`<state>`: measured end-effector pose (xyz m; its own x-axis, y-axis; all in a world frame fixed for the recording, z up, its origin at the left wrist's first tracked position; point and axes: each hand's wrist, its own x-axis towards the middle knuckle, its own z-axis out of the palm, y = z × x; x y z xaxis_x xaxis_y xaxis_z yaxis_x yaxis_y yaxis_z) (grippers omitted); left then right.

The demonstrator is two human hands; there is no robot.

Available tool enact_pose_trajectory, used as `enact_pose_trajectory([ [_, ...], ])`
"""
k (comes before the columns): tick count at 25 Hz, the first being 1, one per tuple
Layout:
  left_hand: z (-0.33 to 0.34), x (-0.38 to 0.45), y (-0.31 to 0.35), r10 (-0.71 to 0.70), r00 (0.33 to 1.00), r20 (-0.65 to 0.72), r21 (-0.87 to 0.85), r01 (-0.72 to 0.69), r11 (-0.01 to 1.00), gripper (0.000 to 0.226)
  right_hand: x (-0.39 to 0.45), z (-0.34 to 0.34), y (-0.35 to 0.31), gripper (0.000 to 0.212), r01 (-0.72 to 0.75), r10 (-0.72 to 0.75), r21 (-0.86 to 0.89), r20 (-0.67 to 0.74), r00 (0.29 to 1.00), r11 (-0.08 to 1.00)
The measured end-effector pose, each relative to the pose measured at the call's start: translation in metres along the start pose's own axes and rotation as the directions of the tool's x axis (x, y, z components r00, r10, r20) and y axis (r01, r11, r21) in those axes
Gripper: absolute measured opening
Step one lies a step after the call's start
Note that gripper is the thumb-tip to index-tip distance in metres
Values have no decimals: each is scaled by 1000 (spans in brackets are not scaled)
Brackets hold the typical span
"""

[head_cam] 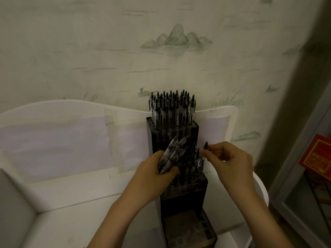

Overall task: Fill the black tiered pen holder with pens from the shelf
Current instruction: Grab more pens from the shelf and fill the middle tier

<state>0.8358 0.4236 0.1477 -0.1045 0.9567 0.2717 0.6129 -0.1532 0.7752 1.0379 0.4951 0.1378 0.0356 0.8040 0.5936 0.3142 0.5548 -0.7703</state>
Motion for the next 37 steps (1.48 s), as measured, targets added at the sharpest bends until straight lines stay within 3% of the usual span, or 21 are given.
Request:
enact_pose_trajectory([
  [14,4,-5,5,-8,1000,6,-74,8,997,9,-10,-3,22,15,-116,128,-70,203,971,991],
  [16,5,-7,5,-1,1000,5,-82,1,997,9,-12,-4,17,19,-92,108,-91,187,976,992],
  [19,6,-11,4,1,1000,-2,-111,-1,994,7,-23,-8,4,24,-17,22,-105,43,999,994],
  [21,6,-16,2,9,1000,1,-136,-9,991,6,-35,-6,-8,18,-37,37,3,18,999,999],
  [24,9,-27,-1,-5,1000,24,-165,9,986,11,-48,7,-25,21,-166,132,187,183,974,968],
  [27,12,-37,-6,-26,999,47,-166,33,986,19,-55,20,-34,24,-291,184,280,352,918,915],
  [31,11,-42,-11,-44,998,45,-164,51,985,18,-58,30,-36,23,-422,224,361,478,849,832],
  [34,8,-47,-14,-48,998,48,-166,55,985,13,-60,34,-37,24,-454,245,368,492,836,811],
  [37,3,-52,-19,-49,998,41,-143,54,988,14,-53,31,-38,32,-475,321,418,388,864,774],
])
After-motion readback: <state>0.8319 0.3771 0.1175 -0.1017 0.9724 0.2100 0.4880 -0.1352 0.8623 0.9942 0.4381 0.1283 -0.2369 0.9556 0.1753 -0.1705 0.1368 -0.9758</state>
